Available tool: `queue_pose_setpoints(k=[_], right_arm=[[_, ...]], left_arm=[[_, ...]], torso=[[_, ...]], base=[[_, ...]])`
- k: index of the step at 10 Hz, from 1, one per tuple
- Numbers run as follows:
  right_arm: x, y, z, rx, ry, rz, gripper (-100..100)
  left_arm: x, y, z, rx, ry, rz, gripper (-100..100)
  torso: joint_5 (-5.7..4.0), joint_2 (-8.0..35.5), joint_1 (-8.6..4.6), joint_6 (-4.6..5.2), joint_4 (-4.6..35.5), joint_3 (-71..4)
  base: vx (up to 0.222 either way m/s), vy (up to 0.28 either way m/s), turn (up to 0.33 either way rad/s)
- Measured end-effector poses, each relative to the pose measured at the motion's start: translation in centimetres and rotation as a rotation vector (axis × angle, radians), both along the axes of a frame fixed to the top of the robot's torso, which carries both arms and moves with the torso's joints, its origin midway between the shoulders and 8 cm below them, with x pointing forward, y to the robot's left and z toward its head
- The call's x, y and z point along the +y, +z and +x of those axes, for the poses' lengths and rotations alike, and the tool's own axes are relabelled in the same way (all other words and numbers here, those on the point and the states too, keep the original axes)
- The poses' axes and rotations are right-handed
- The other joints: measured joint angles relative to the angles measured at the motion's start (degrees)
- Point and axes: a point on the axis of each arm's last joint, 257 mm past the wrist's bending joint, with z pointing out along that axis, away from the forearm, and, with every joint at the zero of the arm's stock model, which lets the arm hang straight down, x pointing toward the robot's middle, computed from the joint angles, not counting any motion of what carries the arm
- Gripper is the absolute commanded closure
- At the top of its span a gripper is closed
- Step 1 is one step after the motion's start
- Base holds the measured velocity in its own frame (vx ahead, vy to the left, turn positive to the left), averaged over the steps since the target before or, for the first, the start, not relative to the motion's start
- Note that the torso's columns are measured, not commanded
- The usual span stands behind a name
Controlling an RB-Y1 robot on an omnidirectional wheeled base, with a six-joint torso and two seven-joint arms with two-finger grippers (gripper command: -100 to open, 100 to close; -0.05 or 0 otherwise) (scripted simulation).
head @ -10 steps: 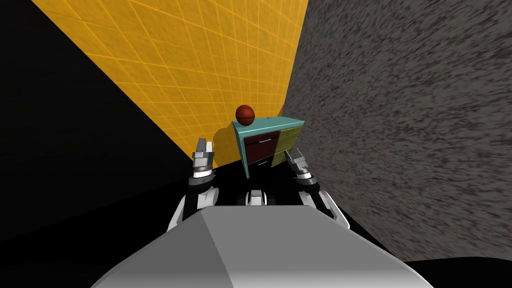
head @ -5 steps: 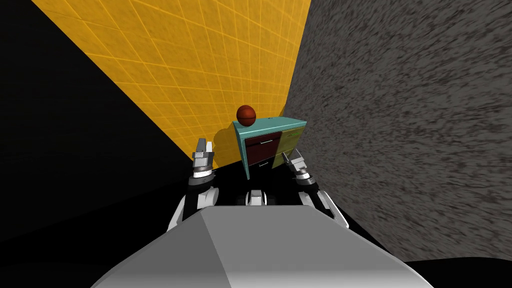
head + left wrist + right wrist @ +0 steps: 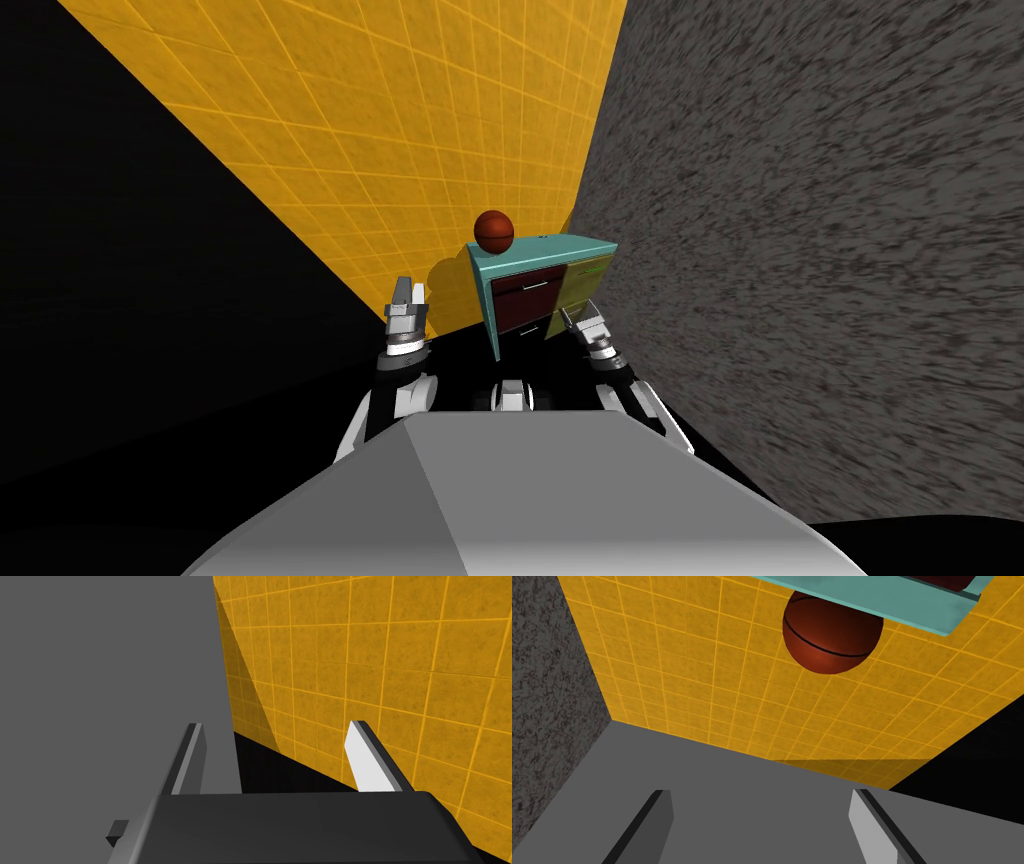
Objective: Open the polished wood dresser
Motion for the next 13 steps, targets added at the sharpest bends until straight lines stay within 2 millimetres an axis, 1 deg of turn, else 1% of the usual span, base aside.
queue_pose_setpoints(k=[6,7,13], right_arm=[[0.5,-2.1,0.5,-0.022,-0.082,-0.213,-100],[0.4,-2.2,0.5,-0.027,-0.092,-0.235,-100],[0.8,-4.1,0.9,-0.048,-0.154,-0.417,-100]], left_arm=[[0.0,0.0,0.0,0.0,0.0,0.0,0],[0.0,0.0,0.0,0.0,0.0,0.0,0],[0.0,0.0,0.0,0.0,0.0,0.0,0]], torso=[[0.01,0.0,-0.01,0.01,0.0,0.0],[0.0,0.1,-0.02,0.01,0.0,0.0],[0.0,0.1,-0.02,0.01,0.0,0.0]], base=[[0.049,0.015,0.015],[0.049,0.014,0.03],[0.042,0.014,0.015]])
